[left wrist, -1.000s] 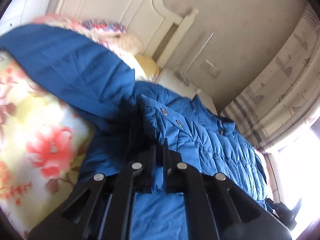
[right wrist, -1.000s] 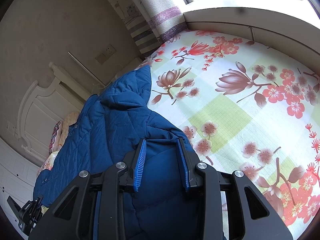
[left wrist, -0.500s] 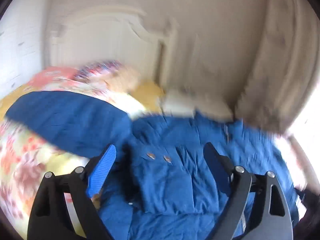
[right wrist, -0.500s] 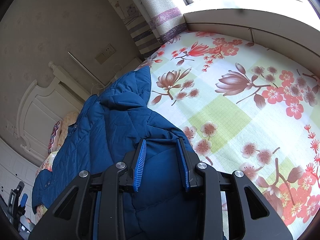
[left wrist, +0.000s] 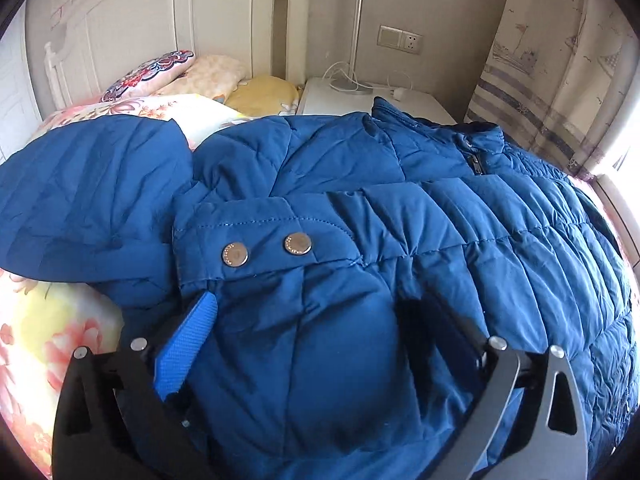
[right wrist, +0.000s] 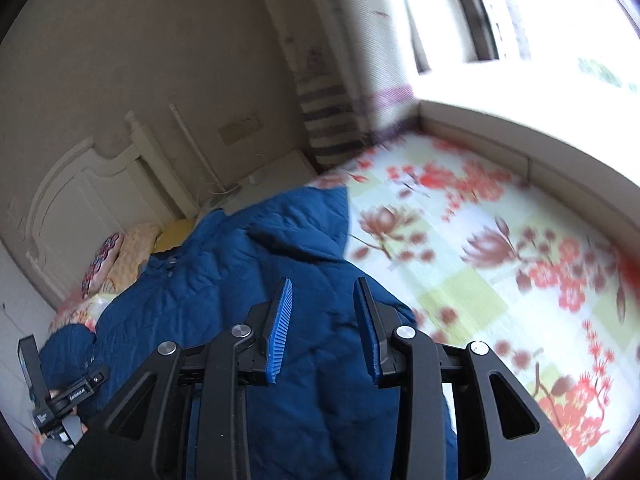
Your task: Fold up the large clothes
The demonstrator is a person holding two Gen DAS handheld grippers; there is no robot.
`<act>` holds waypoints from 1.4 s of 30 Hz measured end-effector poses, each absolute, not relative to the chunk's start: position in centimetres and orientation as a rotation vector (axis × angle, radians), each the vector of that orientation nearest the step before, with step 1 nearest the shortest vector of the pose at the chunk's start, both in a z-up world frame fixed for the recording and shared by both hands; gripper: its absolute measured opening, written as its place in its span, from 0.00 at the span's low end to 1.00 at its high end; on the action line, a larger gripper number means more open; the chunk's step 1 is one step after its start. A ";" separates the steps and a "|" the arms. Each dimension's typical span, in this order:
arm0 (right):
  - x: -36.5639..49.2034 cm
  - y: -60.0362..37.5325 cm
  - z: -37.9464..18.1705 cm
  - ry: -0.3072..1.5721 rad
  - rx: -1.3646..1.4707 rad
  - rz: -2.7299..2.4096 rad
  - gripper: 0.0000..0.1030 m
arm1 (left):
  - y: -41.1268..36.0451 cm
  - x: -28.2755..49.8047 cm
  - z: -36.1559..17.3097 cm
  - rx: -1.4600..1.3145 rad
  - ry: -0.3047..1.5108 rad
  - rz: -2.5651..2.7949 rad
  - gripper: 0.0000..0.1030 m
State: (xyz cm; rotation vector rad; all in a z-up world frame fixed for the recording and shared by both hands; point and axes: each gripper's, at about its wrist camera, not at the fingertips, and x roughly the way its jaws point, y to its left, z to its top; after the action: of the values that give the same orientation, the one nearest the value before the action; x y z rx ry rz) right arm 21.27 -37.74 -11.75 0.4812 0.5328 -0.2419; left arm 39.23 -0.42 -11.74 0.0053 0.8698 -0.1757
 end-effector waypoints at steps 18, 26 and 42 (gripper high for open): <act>38.7 -32.0 -14.2 0.900 0.089 -0.171 0.64 | 0.6 39.0 -10.8 -0.088 0.812 -0.236 0.98; 40.5 -35.8 -16.2 0.942 0.160 -0.203 0.86 | 0.6 39.2 -11.0 -0.088 0.822 -0.236 0.98; 31.3 -25.3 -16.6 0.868 -0.008 0.044 0.90 | 6.7 38.0 -8.7 -0.405 0.668 -0.276 0.97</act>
State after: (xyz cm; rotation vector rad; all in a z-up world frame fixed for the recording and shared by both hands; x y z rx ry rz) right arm 31.32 -25.29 -16.61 -0.0080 0.8681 0.0435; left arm 37.98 6.67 -8.66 -0.4054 0.6675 -0.2757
